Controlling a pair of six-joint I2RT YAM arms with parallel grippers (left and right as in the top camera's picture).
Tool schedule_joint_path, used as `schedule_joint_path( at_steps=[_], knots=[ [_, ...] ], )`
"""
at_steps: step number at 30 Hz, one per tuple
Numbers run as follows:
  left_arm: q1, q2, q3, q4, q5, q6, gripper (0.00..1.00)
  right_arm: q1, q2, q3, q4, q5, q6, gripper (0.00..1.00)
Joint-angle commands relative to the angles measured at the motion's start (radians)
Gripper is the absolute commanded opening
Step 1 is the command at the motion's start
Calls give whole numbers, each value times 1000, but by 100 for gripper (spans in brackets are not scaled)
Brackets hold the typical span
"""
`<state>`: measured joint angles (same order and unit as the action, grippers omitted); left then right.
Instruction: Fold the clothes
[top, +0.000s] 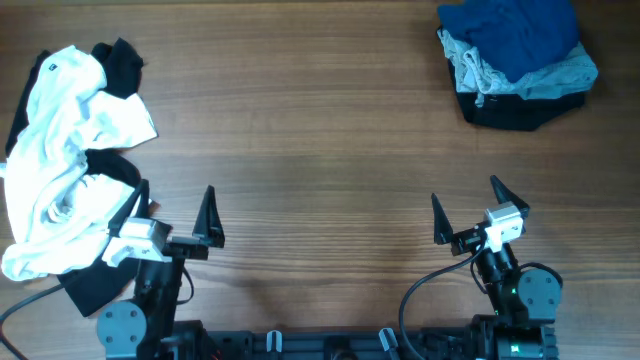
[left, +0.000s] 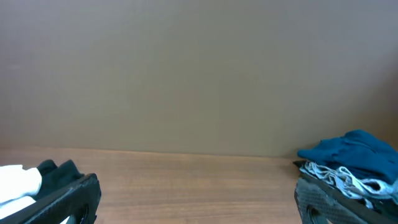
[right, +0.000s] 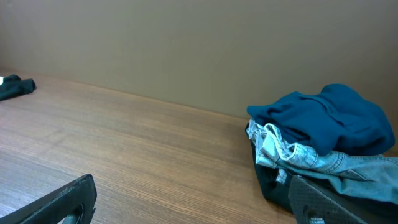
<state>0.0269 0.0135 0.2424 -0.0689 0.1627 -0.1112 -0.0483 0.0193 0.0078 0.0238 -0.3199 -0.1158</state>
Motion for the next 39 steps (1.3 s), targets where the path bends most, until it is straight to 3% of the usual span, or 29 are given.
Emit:
schedule_joint_path(
  at_steps=[1,26,33,39],
  knots=[
    [-5,-11,-73,90,-19,-2,100,6,-8,-3,5,6,11,100],
    [-5,-11,-235,287,-45,-2,100,6,-8,-3,5,6,11,100],
    [-5,-11,-237,271,-45,-2,100,6,-8,-3,5,6,11,100],
    [-5,-11,-237,92,-43,-2,100,6,-8,-3,5,6,11,100]
  ],
)
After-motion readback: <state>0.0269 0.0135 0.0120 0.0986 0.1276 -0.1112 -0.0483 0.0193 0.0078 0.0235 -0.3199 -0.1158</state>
